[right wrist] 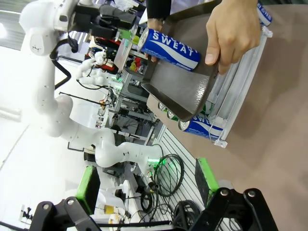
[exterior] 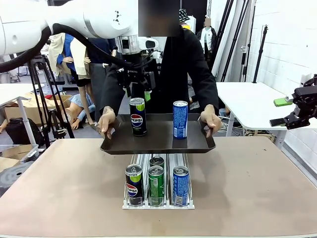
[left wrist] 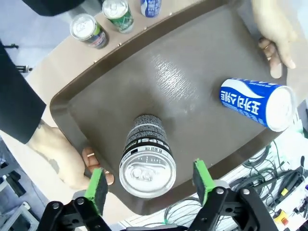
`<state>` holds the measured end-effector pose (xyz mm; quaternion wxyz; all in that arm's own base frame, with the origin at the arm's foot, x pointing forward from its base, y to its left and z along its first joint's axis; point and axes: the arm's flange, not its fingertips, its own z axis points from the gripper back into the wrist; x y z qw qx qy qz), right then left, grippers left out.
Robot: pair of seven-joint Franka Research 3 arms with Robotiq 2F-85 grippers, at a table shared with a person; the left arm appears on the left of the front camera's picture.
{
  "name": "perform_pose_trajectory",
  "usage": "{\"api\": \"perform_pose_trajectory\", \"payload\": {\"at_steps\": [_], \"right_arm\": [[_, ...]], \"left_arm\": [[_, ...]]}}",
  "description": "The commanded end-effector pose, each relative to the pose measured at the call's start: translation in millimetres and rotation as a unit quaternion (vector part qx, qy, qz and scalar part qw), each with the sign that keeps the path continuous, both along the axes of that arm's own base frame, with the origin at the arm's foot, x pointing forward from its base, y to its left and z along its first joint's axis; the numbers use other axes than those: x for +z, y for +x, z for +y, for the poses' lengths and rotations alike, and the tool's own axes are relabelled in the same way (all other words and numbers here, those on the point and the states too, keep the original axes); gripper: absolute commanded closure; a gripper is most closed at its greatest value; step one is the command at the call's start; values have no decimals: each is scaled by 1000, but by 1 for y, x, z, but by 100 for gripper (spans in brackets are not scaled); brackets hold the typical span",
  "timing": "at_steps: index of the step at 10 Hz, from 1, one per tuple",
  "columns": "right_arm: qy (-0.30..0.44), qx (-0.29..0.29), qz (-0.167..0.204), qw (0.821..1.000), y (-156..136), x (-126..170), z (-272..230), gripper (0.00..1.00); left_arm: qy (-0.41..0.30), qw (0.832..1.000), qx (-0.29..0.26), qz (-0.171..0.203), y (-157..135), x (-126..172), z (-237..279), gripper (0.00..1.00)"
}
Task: Retrieve and hand over the desired beverage to the person.
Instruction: Place the picked can on the Handle tray extended by the person.
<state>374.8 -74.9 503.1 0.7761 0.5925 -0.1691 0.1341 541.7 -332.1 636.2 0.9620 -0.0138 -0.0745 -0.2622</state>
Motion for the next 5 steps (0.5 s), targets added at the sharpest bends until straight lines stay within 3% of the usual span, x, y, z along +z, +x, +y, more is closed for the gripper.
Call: {"api": "perform_pose_trajectory", "payload": {"at_steps": [1,5], "right_arm": [[2,3,-1,1000,-5,-2,1,0],[2,3,-1,1000,-5,-2,1,0]], "left_arm": [[-3,1000,-9,-20,0,22,4,0],[7,1000,-9,-28,-7,35,6,0]]}}
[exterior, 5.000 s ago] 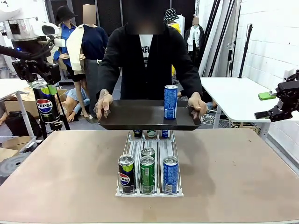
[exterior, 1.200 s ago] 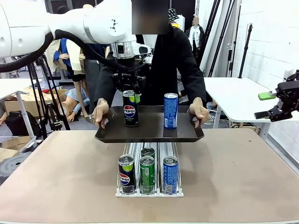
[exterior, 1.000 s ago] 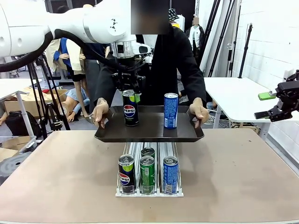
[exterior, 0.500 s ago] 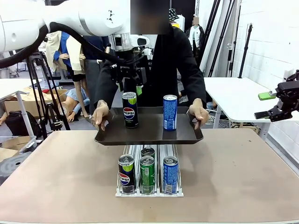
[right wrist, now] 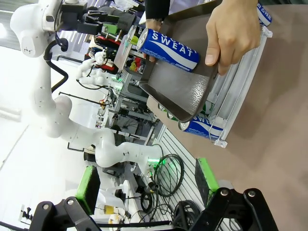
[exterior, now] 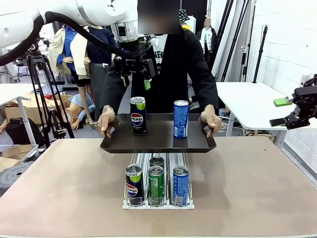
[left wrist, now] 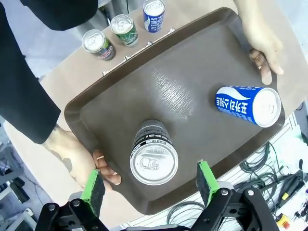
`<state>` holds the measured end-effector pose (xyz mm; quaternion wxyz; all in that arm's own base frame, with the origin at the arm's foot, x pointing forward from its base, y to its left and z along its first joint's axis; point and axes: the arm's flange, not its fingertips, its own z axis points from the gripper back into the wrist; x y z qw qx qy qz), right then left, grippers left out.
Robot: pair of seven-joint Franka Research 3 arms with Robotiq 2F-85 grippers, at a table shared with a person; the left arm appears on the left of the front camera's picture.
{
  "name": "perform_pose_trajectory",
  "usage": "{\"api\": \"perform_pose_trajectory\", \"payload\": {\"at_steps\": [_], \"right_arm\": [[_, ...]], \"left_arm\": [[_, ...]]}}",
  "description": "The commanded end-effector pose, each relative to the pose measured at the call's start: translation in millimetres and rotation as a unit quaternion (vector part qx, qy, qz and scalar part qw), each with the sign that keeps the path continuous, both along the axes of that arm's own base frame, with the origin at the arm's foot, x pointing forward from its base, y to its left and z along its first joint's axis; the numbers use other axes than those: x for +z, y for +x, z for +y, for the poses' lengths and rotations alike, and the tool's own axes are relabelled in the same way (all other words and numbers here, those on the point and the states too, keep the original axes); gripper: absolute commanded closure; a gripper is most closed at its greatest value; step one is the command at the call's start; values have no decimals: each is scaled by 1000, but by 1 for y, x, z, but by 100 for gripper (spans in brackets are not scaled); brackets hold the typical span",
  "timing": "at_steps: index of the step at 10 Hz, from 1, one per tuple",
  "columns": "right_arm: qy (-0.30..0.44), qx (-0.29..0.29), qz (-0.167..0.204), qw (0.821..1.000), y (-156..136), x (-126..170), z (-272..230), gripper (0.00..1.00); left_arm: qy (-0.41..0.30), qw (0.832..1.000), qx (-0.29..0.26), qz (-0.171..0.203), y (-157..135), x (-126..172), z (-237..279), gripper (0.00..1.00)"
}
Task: Retrieve and hand over the desired beverage to the person.
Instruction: Place the picked can on the Handle tray extended by the person.
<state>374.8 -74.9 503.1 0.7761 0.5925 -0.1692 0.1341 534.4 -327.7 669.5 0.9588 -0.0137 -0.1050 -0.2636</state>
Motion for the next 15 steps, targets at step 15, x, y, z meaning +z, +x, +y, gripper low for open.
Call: {"api": "perform_pose_trajectory", "payload": {"at_steps": [15], "right_arm": [[2,3,-1,1000,-4,-2,1,0]], "left_arm": [[0,1000,0,0,0,0,0,0]]}}
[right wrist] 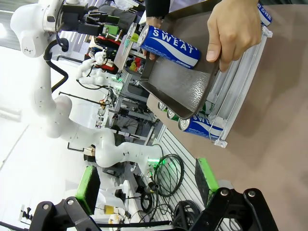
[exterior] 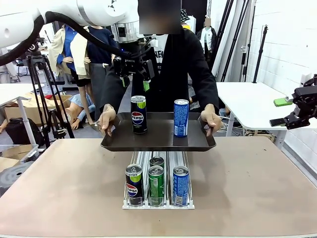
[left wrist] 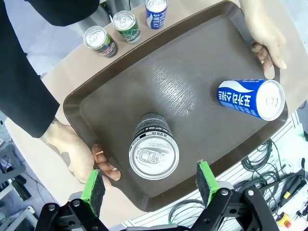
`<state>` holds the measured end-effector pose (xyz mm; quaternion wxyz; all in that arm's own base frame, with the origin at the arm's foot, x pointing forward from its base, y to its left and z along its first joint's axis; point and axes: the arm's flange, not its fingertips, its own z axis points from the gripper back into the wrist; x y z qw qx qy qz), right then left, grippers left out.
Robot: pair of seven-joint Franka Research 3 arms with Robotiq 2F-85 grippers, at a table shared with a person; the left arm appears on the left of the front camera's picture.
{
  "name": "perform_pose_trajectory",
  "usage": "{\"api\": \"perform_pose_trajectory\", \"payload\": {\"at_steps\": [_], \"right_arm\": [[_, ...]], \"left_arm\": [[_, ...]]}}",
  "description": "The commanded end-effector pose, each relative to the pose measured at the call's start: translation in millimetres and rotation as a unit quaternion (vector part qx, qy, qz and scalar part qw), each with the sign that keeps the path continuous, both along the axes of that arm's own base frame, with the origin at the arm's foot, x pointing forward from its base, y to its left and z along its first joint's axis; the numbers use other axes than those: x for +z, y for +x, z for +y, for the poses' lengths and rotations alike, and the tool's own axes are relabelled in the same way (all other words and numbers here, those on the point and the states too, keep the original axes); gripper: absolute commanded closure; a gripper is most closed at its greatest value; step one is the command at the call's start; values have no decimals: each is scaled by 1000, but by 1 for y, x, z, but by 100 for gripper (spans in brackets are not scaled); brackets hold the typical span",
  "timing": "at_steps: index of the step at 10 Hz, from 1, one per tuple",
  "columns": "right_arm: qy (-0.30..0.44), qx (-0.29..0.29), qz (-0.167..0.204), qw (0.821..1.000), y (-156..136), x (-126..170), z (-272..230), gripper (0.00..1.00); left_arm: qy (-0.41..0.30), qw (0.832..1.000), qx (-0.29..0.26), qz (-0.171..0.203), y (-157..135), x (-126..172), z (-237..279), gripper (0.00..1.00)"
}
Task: Retrieve and hand over the desired beverage to the person.
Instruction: Place the picked can on the Handle tray extended by the person.
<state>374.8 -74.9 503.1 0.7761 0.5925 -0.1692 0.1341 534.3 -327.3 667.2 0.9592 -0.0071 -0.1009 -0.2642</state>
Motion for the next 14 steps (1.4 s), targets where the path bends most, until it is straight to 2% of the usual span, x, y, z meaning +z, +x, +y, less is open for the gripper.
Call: {"api": "perform_pose_trajectory", "payload": {"at_steps": [1,5,6,8,11,13,14], "right_arm": [[2,3,-1,1000,-5,-2,1,0],[2,3,-1,1000,-5,-2,1,0],[2,3,-1,1000,-5,-2,1,0],[2,3,-1,1000,-5,-2,1,0],[2,3,-1,1000,-5,-2,1,0],[2,3,-1,1000,-5,-2,1,0],[2,3,-1,1000,-5,-2,1,0]], "left_arm": [[-7,1000,0,-2,0,2,0,0],[0,1000,0,0,0,0,0,0],[-22,1000,6,17,-2,5,8,0],[-77,995,50,29,-20,29,54,0],[-103,986,112,64,-29,38,129,0],[-177,973,125,73,-51,45,196,0],[-222,964,113,93,-58,35,223,0]]}}
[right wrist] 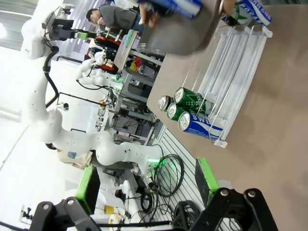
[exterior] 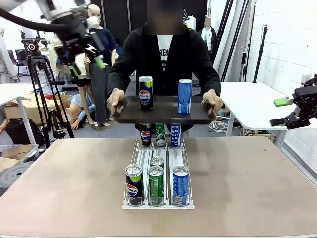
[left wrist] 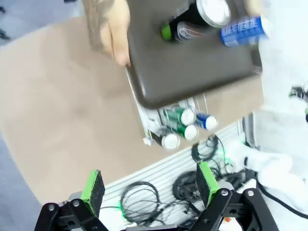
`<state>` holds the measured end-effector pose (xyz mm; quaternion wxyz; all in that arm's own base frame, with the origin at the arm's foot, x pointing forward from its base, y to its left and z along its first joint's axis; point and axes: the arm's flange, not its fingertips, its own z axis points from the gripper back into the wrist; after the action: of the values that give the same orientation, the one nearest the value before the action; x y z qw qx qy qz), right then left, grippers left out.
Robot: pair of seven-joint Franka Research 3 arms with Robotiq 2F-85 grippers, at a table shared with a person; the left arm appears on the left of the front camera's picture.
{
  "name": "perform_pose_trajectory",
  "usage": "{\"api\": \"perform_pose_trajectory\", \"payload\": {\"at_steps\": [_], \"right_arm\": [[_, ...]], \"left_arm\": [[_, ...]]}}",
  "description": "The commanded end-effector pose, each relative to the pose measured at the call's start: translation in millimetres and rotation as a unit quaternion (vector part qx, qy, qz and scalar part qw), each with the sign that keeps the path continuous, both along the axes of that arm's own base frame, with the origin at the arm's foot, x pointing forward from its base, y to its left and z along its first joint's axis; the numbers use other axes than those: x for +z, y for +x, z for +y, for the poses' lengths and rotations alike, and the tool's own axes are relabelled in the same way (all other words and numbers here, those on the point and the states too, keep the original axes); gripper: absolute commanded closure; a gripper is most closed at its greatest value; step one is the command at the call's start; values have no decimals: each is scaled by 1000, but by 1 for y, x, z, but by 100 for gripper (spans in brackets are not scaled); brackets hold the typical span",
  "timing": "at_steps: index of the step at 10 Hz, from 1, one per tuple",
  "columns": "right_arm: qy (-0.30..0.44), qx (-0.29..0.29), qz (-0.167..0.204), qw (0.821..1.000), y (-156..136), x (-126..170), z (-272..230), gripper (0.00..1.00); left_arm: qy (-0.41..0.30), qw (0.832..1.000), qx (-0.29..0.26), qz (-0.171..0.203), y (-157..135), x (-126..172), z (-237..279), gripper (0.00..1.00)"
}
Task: Retrieve and hand over the desired beverage to the person.
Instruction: Place the picked can on the Handle tray extended by the person.
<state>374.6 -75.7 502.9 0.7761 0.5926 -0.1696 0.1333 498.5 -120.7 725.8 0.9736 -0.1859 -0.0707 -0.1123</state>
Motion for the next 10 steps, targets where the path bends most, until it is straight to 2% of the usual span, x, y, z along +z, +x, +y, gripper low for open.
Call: {"api": "perform_pose_trajectory", "payload": {"at_steps": [1,3,6,8,10], "right_arm": [[2,4,-1,1000,-4,-2,2,0],[2,4,-1,1000,-4,-2,2,0],[2,4,-1,1000,-4,-2,2,0],[2,4,-1,1000,-4,-2,2,0],[2,4,-1,1000,-4,-2,2,0]], "left_arm": [[-80,997,-10,14,-22,-41,44,0],[-160,987,-15,19,-23,-79,89,0],[-228,973,-26,14,-10,-118,118,0],[-316,947,-62,-16,-12,-127,148,0],[-360,932,-48,-23,-17,-144,184,0]]}}
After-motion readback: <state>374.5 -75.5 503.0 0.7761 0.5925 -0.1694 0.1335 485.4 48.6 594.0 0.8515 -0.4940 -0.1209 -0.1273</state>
